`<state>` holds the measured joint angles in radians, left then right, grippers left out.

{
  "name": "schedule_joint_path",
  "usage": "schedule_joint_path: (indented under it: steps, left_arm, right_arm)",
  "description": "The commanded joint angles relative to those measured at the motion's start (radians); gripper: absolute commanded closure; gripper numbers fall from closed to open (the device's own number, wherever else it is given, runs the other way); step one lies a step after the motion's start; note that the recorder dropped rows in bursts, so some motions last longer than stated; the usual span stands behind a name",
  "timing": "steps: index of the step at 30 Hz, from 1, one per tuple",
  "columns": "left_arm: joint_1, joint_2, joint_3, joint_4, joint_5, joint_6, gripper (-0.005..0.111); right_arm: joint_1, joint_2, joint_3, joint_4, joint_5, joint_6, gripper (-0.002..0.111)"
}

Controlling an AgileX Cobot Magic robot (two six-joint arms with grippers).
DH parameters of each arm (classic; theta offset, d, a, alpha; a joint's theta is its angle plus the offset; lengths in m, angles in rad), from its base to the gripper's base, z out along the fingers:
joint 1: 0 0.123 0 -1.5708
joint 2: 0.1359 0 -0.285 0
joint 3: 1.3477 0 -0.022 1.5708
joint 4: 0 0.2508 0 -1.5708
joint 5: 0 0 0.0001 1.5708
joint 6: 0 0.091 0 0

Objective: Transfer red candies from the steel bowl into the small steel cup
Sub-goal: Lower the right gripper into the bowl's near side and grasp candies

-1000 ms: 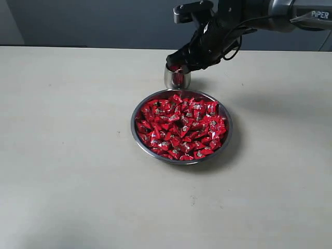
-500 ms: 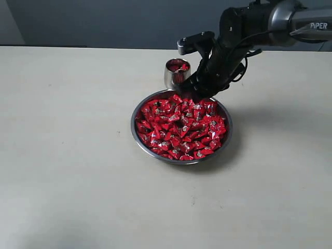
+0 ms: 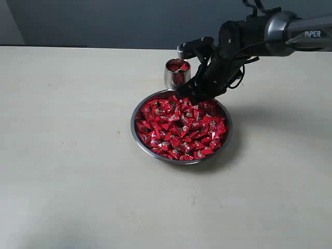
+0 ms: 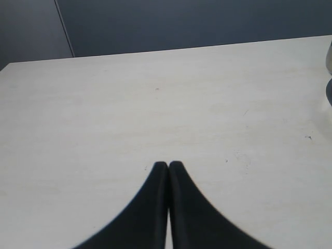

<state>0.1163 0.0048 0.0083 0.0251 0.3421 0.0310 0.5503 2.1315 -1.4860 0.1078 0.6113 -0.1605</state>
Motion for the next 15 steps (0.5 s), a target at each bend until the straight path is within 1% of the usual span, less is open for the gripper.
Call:
schedule_joint_path:
  steps: [1, 4, 6, 7, 9, 15]
  left_arm:
    - [-0.008, -0.005, -0.008, 0.002, -0.005, -0.002, 0.106]
    - [-0.008, -0.005, -0.008, 0.002, -0.005, -0.002, 0.106]
    - [-0.008, -0.005, -0.008, 0.002, -0.005, -0.002, 0.106]
    - [-0.008, -0.005, -0.008, 0.002, -0.005, -0.002, 0.106]
    - [-0.008, -0.005, -0.008, 0.002, -0.005, -0.002, 0.106]
    - [-0.008, -0.005, -0.008, 0.002, -0.005, -0.002, 0.106]
  right_arm:
    - [-0.004, 0.03, 0.006, 0.005, -0.02, -0.004, 0.071]
    - [-0.004, 0.04, 0.006, 0.005, -0.027, -0.002, 0.072]
    - [-0.004, 0.04, 0.006, 0.005, -0.027, -0.002, 0.078]
    - [-0.004, 0.04, 0.006, 0.005, -0.027, -0.002, 0.086]
    - [-0.004, 0.037, 0.006, 0.005, -0.027, -0.002, 0.107]
    - [-0.002, 0.001, 0.006, 0.002, -0.022, -0.002, 0.108]
